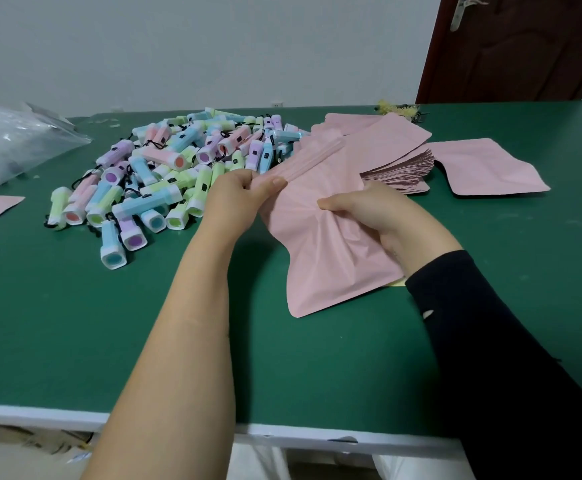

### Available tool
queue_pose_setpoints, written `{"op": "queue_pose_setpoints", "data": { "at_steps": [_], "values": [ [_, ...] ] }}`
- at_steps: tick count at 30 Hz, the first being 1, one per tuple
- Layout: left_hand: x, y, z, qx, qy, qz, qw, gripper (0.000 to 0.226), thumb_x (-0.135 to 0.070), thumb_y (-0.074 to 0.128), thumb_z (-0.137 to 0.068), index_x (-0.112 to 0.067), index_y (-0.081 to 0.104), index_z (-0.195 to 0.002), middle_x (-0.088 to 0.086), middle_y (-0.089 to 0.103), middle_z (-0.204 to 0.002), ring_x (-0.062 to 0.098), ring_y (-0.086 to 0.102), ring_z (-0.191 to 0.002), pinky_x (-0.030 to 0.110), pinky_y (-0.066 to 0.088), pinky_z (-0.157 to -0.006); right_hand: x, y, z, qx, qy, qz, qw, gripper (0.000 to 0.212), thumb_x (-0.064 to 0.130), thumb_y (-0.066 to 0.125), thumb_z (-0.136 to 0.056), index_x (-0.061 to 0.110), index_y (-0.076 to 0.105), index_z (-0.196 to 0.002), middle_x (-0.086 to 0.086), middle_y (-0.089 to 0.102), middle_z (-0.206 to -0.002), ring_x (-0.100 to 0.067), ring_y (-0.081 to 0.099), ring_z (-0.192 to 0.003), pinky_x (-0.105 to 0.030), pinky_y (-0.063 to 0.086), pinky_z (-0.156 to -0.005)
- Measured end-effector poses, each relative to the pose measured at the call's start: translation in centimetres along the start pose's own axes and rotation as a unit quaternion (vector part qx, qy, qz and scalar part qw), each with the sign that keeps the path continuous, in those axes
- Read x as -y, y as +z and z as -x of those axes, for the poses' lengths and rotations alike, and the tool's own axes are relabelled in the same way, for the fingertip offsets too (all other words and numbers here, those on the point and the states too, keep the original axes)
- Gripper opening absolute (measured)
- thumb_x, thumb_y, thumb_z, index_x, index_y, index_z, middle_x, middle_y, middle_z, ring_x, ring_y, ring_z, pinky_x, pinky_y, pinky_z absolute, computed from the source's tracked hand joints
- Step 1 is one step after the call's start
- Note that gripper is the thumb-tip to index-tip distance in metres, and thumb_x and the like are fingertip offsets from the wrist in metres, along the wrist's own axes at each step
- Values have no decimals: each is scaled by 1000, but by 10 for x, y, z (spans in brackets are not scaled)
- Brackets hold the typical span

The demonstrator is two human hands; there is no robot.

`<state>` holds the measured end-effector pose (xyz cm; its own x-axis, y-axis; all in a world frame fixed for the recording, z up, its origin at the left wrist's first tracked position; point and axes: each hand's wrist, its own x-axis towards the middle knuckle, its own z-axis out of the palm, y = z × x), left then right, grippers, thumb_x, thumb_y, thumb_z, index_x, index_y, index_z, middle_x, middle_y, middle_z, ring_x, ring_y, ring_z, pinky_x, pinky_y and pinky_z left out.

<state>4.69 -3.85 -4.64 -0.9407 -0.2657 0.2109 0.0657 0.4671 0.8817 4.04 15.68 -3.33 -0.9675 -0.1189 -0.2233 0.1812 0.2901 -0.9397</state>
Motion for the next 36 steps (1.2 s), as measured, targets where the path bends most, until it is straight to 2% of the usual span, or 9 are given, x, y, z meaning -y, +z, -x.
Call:
{"op": "queue_pose_setpoints", "data": {
  "at_steps": [2,6,9,13,16,18,23,26,36],
  "values": [
    [1,1,0,-5,-3,10,1000,40,-42,74,-84,-7,58,-71,3,49,-64,16,38,-57,27,30,-55,0,0,0,-2,-3,-3,1000,41,25,79,-75,10,65,-111,-9,74,-94,-29,71,-81,-45,58,-82],
    [0,1,1,9,-11,78,997,50,-42,69,-89,8,63,-93,9,58,-80,16,47,-73,32,36,-72,-3,-5,-3,-11,-15,-35,999,35,23,79,-76,10,66,-106,-7,75,-89,-27,72,-79,-42,59,-79],
    [-3,3,1,5,10,103,995,46,-34,65,-93,12,60,-95,10,57,-83,17,48,-76,34,38,-75,-4,-7,-5,-5,-23,-54,998,40,23,80,-75,9,66,-109,-7,76,-91,-26,73,-81,-43,59,-81],
    [-5,12,1,19,-39,158,986,32,-41,60,-95,-9,63,-91,-4,64,-87,15,55,-83,42,48,-87,-6,-6,-9,-13,-39,-82,996,38,25,80,-76,11,68,-109,-5,76,-92,-26,73,-83,-44,58,-83],
    [-9,15,4,130,-98,165,973,33,-55,61,-90,-24,67,-101,-11,73,-105,18,65,-106,45,48,-100,-7,-2,-11,-35,-50,-141,988,29,24,76,-82,11,67,-107,-6,75,-96,-26,73,-85,-46,58,-84],
    [-10,19,6,172,-109,183,962,33,-44,68,-89,-18,67,-110,-2,75,-108,22,69,-103,45,51,-98,-7,-1,-12,-40,-55,-182,981,23,22,75,-84,11,66,-103,-7,75,-95,-25,74,-85,-46,58,-83],
    [-7,24,5,91,-103,209,968,20,-19,74,-87,-14,69,-106,4,76,-99,23,72,-88,41,58,-85,-6,1,-12,6,-31,-222,974,36,19,74,-85,5,62,-116,-12,73,-104,-27,73,-90,-42,59,-81],
    [-6,22,3,71,-106,221,967,26,-17,74,-85,-11,68,-110,6,76,-101,24,73,-90,41,58,-85,-8,3,-13,10,-48,-222,974,14,8,71,-85,7,68,-98,-9,75,-93,-21,74,-82,-32,60,-72],
    [-9,23,4,89,-110,259,956,30,-16,78,-82,-9,68,-109,7,76,-102,26,73,-94,43,58,-88,-12,7,-13,-70,-86,-231,967,21,7,80,-76,8,70,-95,-10,76,-93,-27,73,-86,-42,59,-81]
  ]
}}
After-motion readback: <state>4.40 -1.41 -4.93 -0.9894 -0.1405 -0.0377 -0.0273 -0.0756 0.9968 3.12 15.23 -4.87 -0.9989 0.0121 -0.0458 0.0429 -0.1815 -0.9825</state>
